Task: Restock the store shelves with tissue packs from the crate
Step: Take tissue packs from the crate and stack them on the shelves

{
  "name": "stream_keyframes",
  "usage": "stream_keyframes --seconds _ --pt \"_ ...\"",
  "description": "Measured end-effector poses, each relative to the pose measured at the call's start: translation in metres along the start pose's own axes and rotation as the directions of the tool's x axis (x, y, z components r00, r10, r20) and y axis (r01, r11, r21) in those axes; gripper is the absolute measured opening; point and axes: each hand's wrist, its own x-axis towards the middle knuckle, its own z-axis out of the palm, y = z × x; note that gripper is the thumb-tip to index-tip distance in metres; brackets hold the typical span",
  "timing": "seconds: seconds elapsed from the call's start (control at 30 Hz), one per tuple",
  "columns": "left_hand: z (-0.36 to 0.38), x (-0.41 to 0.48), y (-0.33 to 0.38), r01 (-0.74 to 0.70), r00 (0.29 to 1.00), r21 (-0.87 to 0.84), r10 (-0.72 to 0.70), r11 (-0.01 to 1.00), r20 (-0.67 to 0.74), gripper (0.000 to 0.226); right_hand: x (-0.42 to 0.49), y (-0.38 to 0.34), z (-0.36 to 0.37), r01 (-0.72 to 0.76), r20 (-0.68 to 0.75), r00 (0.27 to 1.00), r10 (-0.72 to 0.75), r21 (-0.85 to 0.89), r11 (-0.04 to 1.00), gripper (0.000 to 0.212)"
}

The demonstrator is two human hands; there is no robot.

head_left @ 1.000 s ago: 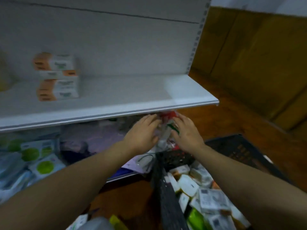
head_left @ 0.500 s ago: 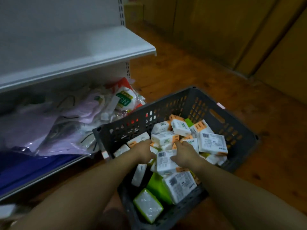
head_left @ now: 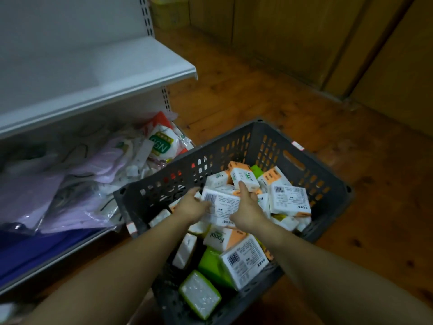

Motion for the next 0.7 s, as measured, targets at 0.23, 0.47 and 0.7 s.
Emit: stream_keyframes --seconds 0.23,0.47,0.7 --pt "-0.077 -0.026 0.058 -0.341 0.919 -0.233 0.271 0.911 -0.285 0.030 -0.022 -0.096 -0.023 0.331 -0.397 0.885 -0.243 0.172 0.928 0.034" --pt "-0.178 -0.060 0.065 -0.572 0.747 -0.151 0.437 0.806 -0.501 0.035 -0.047 -0.196 -0.021 0.578 -0.456 0.757 -0.469 0.131 0.806 0.015" --pt "-0.308 -0.100 0.004 -0.519 0.553 0.143 0.458 0.843 -0.696 0.015 -0.073 -0.309 0.048 0.708 -0.321 0.653 -0.686 -0.063 0.704 0.021"
